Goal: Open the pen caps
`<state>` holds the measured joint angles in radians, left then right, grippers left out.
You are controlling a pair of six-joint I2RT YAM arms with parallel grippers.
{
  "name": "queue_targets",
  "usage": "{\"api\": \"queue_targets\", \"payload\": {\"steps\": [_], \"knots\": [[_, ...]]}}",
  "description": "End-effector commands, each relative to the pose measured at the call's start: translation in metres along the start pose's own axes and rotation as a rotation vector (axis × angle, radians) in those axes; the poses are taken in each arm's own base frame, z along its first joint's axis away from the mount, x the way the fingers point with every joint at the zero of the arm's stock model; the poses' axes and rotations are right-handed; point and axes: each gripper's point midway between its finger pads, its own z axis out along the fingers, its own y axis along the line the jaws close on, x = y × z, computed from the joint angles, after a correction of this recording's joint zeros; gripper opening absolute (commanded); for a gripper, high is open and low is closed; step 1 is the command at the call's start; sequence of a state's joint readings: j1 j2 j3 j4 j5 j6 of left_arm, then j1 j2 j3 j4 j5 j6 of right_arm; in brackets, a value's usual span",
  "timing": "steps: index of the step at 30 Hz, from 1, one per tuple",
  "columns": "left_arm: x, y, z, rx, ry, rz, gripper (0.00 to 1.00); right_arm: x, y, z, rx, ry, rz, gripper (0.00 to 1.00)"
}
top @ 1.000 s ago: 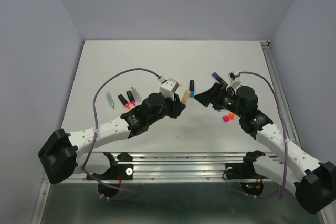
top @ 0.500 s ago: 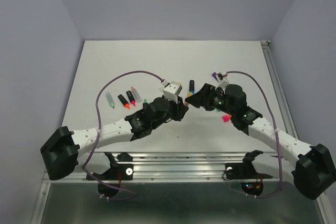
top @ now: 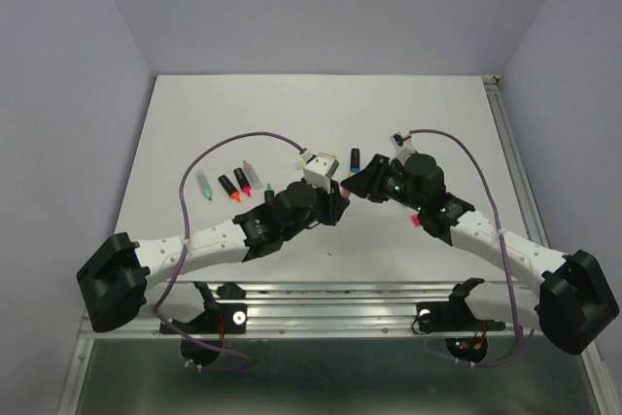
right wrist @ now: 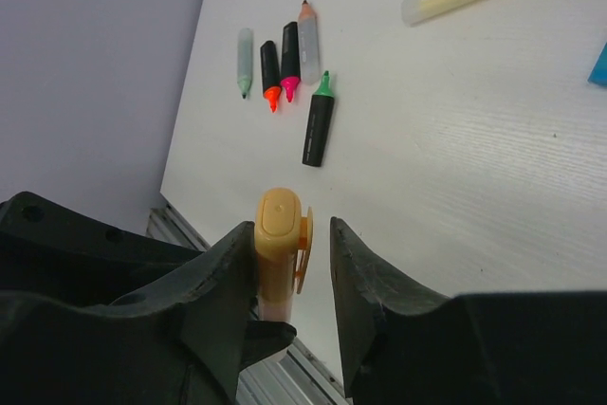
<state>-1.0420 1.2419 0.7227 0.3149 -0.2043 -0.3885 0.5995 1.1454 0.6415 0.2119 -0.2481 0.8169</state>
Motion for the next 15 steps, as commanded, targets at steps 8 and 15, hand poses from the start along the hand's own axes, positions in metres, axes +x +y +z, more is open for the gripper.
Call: {"api": "queue_targets", "payload": {"steps": [8, 15], "knots": [[-0.014, -0.008, -0.012, 0.012, -0.053, -0.034, 0.00, -0.030, 0.030, 0.007, -0.065, -0.088, -0.032, 0.18], [0.005, 0.001, -0.015, -0.032, -0.001, -0.048, 0.00, -0.032, 0.029, 0.007, -0.056, -0.101, -0.030, 0.02]]}}
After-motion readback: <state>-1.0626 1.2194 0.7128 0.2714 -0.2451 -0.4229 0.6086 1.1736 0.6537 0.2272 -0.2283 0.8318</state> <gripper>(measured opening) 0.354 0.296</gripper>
